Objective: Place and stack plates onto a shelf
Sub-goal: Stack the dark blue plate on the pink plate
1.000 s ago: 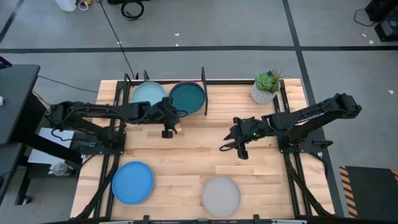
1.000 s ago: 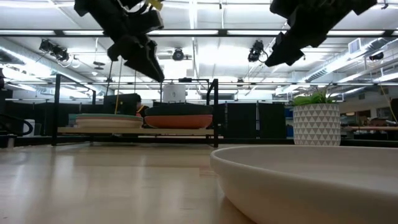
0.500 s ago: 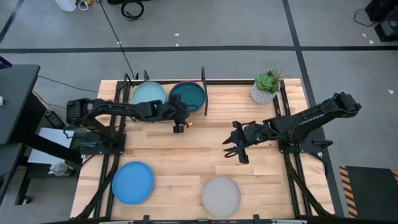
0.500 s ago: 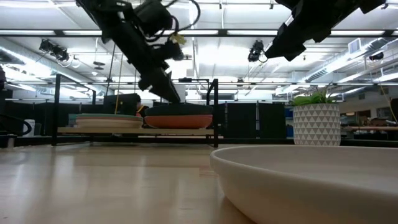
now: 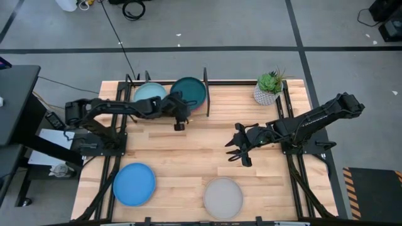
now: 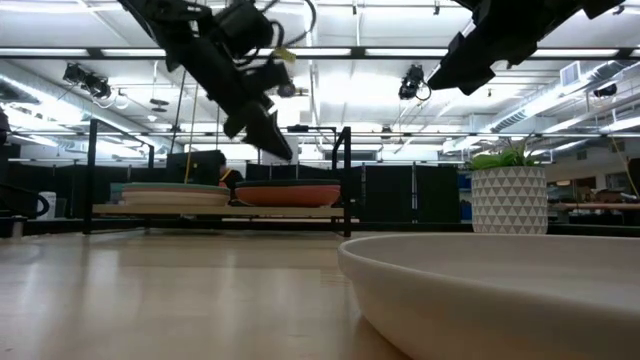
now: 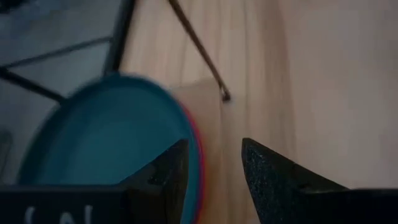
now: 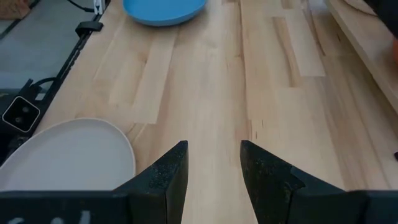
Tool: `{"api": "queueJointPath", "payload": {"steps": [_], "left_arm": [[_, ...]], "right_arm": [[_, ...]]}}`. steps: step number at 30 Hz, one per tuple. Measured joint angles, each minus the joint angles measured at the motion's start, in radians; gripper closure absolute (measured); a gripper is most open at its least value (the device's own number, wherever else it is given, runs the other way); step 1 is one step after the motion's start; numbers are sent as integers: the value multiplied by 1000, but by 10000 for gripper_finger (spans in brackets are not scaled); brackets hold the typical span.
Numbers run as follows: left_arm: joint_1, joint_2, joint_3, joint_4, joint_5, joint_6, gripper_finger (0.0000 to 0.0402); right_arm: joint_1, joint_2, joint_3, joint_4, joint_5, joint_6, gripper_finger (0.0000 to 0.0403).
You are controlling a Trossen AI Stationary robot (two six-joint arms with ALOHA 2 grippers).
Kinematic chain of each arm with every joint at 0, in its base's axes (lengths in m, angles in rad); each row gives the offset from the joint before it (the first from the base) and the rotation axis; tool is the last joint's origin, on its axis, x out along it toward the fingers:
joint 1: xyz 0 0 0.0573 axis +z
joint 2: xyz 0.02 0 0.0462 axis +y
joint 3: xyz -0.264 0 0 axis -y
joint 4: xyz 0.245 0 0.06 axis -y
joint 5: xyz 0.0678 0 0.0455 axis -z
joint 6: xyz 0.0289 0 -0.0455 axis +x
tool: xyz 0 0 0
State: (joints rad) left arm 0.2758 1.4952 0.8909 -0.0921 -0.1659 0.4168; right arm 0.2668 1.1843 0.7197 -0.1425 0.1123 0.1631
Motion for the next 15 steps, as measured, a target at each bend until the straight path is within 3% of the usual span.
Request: {"api": "queueJointPath", "payload": {"steps": [7, 15], "left_arm": [[93, -11, 0, 88, -58, -53, 246], [243, 132, -1, 239, 17, -115, 246]], "right_arm": [[0, 0, 0, 36, 2, -6, 250], [-3, 0, 0, 62, 2, -41, 250]]}}
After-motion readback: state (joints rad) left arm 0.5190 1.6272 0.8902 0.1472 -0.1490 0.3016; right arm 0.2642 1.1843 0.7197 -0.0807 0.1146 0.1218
